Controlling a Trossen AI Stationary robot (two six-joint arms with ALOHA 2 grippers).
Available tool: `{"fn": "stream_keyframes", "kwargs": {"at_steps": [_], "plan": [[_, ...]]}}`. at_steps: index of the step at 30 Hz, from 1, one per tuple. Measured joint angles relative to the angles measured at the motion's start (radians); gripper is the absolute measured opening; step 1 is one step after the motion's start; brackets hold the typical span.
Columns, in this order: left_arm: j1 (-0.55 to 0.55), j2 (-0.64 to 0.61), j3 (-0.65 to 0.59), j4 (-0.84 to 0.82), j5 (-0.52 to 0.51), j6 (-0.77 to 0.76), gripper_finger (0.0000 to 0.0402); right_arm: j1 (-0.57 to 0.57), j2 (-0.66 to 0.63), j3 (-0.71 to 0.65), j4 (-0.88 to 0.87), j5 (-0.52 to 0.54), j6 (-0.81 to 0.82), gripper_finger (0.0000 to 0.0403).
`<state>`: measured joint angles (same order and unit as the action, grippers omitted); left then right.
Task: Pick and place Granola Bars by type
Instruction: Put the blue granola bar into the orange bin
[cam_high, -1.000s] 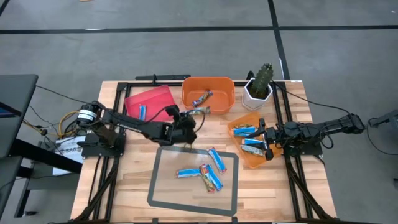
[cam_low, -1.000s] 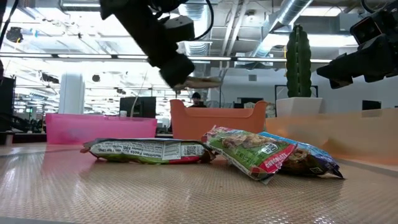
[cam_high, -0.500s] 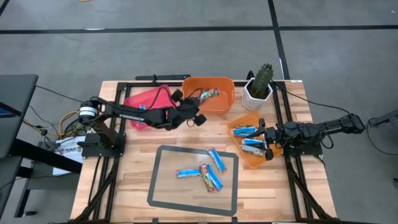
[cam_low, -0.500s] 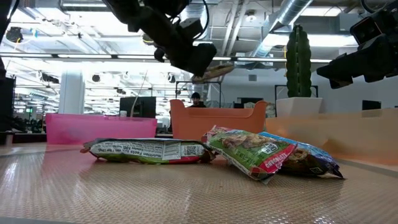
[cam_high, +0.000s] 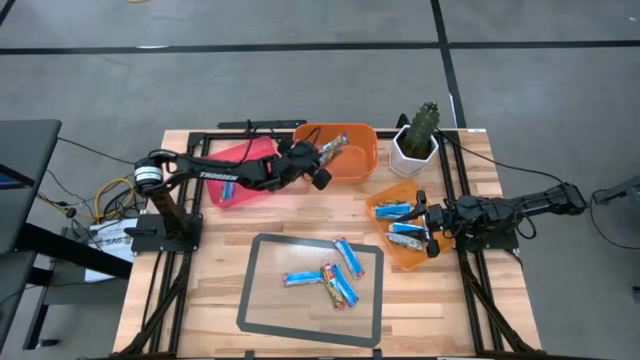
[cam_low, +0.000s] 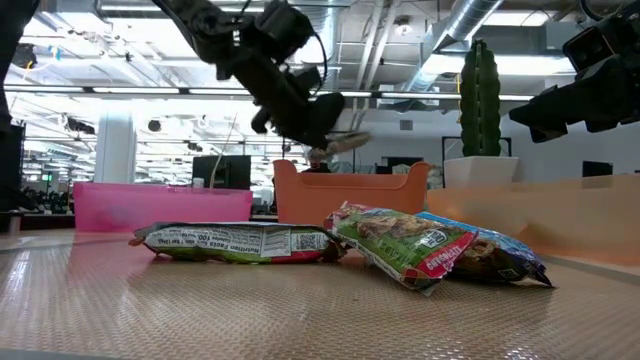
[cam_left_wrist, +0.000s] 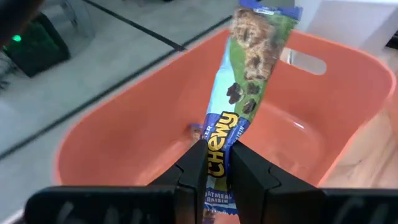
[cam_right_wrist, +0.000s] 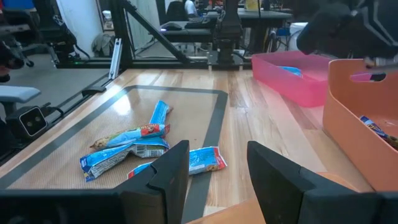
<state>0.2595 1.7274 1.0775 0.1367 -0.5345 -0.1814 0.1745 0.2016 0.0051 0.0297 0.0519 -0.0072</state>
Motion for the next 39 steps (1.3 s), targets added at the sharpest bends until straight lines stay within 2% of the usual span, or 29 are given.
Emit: {"fn": "stream_keyframes", "kwargs": {"at_steps": [5,11,19,39], "plan": [[0.036,0.056,0.005,0.015,0.1,-0.05,0.0052,0.0,0.0,0.0,0.0,0.0,0.0,0.0154],[0.072,0.116,0.027,0.011,0.118,-0.05,0.0052,0.0,0.0,0.0,0.0,0.0,0.0,0.0154],[0.092,0.157,0.042,0.007,0.228,-0.038,0.0052,0.0,0.0,0.0,0.0,-0.001,0.0,0.0154],[0.093,0.157,0.041,0.004,0.215,-0.005,0.0053,0.0,0.0,0.0,0.0,0.0,0.0,0.0154]]}}
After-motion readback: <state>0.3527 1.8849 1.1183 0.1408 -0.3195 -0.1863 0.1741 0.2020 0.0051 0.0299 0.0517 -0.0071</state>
